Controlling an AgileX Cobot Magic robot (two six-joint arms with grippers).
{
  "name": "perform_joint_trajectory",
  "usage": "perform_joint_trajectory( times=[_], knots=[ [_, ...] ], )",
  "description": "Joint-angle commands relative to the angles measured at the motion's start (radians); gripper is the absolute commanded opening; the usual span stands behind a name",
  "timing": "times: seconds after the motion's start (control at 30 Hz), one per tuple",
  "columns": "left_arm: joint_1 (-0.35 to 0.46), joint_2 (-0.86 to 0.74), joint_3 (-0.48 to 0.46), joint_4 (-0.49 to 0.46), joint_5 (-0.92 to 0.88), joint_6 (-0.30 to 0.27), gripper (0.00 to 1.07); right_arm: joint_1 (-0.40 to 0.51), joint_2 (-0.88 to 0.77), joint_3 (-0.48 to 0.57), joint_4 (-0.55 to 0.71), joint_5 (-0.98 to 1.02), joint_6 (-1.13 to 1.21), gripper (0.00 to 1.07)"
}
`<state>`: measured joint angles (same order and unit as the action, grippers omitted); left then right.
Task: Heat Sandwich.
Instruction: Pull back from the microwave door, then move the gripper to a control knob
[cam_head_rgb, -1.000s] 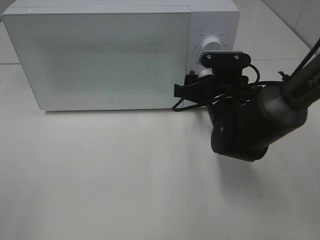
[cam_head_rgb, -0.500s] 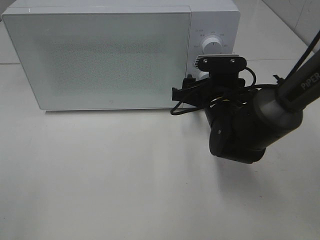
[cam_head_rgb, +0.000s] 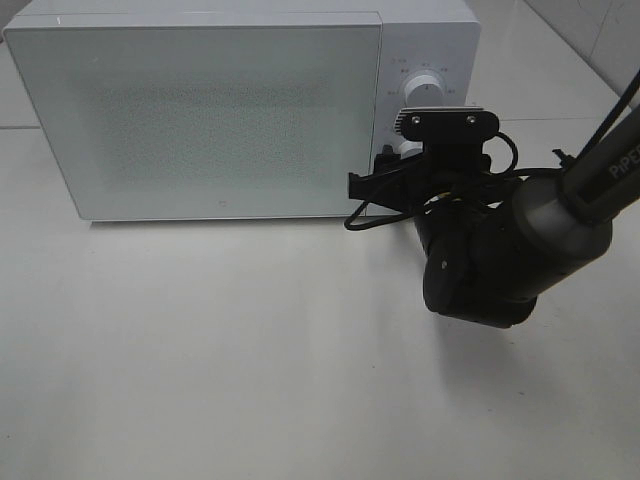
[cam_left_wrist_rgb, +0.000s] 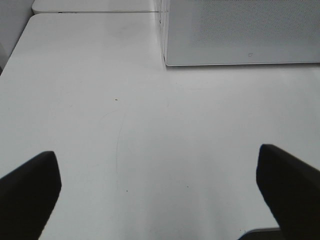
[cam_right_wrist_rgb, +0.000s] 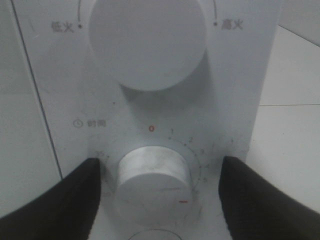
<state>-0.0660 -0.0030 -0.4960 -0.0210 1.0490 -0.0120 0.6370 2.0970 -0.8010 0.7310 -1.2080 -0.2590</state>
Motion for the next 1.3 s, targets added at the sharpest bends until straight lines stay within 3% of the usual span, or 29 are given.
perform_joint_trajectory(
  times=[0.03, 0.1, 0.13, 0.2, 0.33, 1.03, 1.3],
  knots=[
    [0.003, -0.023, 0.003, -0.005, -0.013, -0.001, 1.01, -0.005, -0.014, 0.0, -0.011, -0.009, 0.005, 0.49],
    [0.003, -0.023, 0.003, -0.005, -0.013, -0.001, 1.01, -0.005, -0.014, 0.0, -0.011, -0.002, 0.005, 0.37],
    [0.003, -0.023, 0.003, -0.005, -0.013, -0.001, 1.01, -0.005, -0.014, 0.0, -0.011, -0.002, 0.005, 0.37],
    [0.003, -0.023, 0.003, -0.005, -0.013, -0.001, 1.01, -0.005, -0.014, 0.0, -0.011, -0.001, 0.002, 0.2],
    [0.003, -0.023, 0.003, -0.005, -0.013, -0.001, 1.01, -0.005, -0.014, 0.0, -0.011, -0.006, 0.002, 0.07],
    [0.003, -0.023, 0.003, -0.005, -0.013, -0.001, 1.01, -0.008, -0.014, 0.0, -0.011, -0.018, 0.07, 0.08],
    [0.003, -0.023, 0.003, -0.005, -0.013, -0.001, 1.01, -0.008, -0.014, -0.001, -0.023, -0.038, 0.308, 0.08]
  ],
)
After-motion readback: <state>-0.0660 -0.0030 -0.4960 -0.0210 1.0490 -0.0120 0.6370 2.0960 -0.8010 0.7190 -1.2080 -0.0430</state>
